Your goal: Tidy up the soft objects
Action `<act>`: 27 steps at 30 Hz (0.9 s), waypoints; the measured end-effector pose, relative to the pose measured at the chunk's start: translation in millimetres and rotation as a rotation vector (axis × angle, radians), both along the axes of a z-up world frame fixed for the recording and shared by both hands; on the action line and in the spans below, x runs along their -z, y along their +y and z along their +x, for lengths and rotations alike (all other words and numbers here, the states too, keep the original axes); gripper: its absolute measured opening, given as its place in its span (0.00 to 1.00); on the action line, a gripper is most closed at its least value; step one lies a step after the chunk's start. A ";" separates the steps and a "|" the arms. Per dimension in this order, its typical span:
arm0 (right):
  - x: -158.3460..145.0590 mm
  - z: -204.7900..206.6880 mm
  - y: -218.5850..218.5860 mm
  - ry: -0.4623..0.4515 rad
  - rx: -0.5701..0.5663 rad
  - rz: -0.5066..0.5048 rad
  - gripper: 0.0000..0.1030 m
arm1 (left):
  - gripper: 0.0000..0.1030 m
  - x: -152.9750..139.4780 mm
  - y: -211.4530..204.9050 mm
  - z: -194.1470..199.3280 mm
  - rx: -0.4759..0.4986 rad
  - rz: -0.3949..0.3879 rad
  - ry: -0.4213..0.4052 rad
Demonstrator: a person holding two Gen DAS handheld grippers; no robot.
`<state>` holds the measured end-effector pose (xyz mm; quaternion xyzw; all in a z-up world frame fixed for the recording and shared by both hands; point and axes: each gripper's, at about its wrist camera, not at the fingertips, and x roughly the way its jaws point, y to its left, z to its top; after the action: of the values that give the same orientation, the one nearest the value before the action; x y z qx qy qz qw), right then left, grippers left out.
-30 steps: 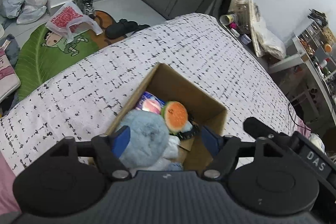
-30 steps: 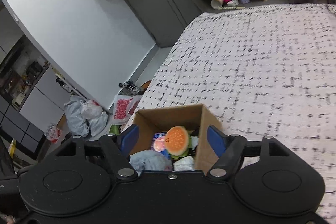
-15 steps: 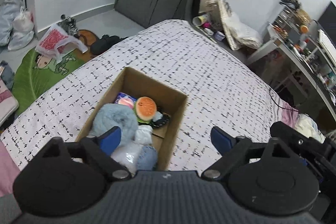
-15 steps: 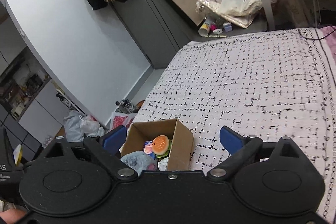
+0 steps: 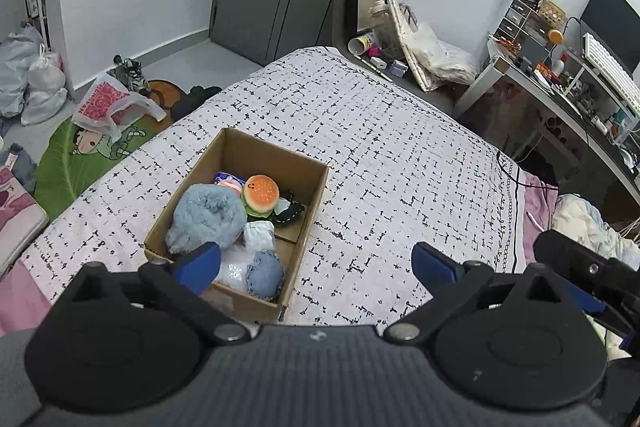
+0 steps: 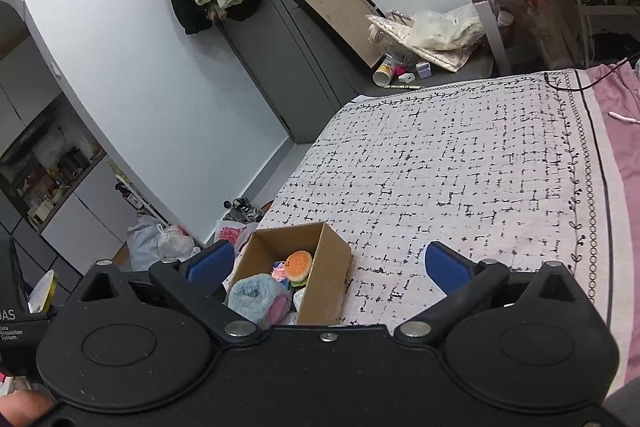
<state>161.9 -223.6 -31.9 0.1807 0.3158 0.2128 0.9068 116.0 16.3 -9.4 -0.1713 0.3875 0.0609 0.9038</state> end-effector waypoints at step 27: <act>17.9 -47.8 -56.3 -0.003 -0.004 -0.057 1.00 | 0.98 -2.3 -41.9 -46.2 0.101 0.144 -0.032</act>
<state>114.1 -279.9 -49.8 0.1541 0.3208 0.2056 0.9116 69.8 -25.6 -7.1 -0.0868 0.3759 0.0401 0.9217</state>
